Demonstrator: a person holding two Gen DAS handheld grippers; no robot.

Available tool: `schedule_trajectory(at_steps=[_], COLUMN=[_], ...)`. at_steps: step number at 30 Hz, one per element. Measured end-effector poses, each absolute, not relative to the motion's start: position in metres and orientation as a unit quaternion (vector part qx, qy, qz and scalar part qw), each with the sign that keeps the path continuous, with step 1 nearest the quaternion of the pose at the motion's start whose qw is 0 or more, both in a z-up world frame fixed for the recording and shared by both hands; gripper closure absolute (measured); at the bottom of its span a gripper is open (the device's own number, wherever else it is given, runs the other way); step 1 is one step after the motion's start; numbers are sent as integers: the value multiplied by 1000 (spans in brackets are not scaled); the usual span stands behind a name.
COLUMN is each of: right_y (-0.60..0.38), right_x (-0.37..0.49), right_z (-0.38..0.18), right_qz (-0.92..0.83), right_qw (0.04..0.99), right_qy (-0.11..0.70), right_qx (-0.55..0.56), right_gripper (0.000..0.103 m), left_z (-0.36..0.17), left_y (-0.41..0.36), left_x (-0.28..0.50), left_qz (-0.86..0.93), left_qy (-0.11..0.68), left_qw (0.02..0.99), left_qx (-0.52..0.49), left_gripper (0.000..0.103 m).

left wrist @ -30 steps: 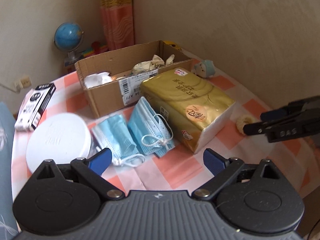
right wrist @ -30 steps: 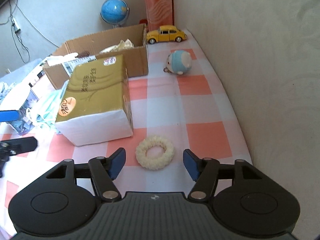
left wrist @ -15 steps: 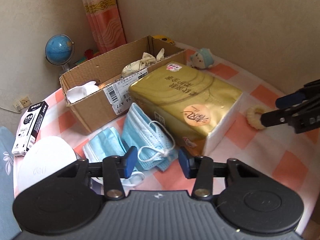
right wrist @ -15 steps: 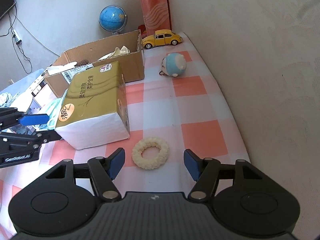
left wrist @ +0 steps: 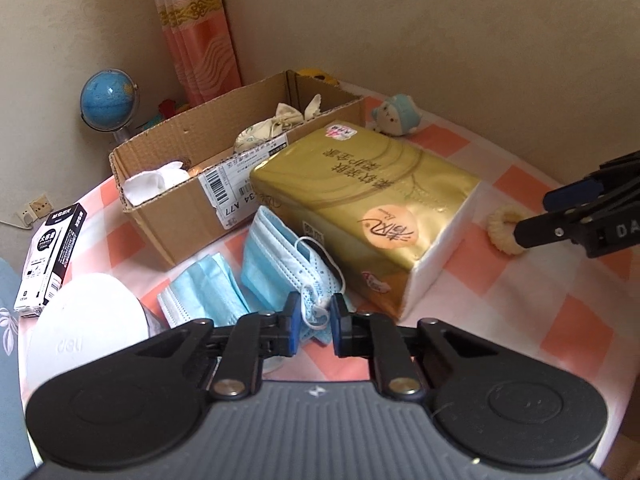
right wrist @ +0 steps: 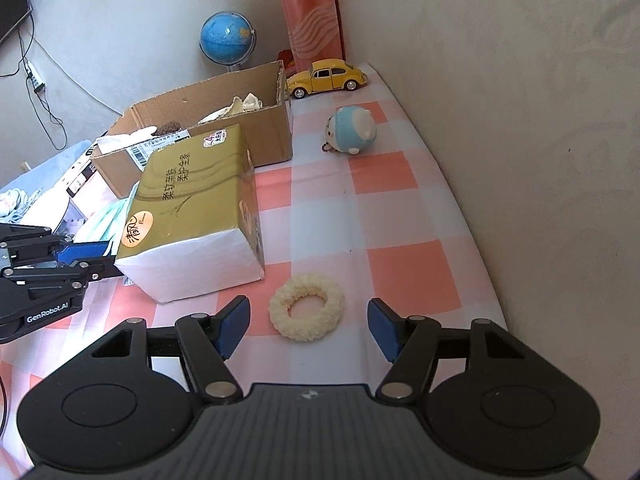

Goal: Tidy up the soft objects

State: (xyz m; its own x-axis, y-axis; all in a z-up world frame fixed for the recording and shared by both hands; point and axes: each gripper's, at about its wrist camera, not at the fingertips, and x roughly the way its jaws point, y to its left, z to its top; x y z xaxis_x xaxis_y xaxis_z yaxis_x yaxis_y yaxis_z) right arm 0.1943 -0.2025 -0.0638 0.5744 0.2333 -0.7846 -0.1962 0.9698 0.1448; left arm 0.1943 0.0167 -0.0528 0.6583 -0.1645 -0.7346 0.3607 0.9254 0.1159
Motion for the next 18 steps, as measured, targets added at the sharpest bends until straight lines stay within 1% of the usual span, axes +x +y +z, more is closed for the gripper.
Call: schedule_trajectory(at_steps=[9,11,12,13,15,16,17,18], right_y=[-200,-199,-198,-198,-197,-196,-196,-195], right_x=[185,183,183,183,182,182,182,182], right_z=[-55,-55,-55,-56,-57,-59,-61,-63], right_qz=[126,128,129,130,136,139,137,137], right_qw=[890,890,890,891,890,890,889,889], right_qy=[438,437,437,436,434,435,436,437], right_qx=[13,9,6,4,2,1,-2,-7], right_gripper=[33,32,30,28,27,27,27,27], left_z=[-39,-37,-37,-37,-37,-38,-38,-39], left_y=[22,23,24,24,24,24,24,24], left_x=[157,147,142,138,134,133,133,134], left_qz=[-175,-180,-178,-173,-166,-162,-158,-154], left_qy=[402,408,410,411,410,410,410,407], left_qw=[891,889,888,888,890,891,892,895], left_qx=[114,110,109,111,111,110,107,102], left_gripper=[90,90,88,84,81,74,62,55])
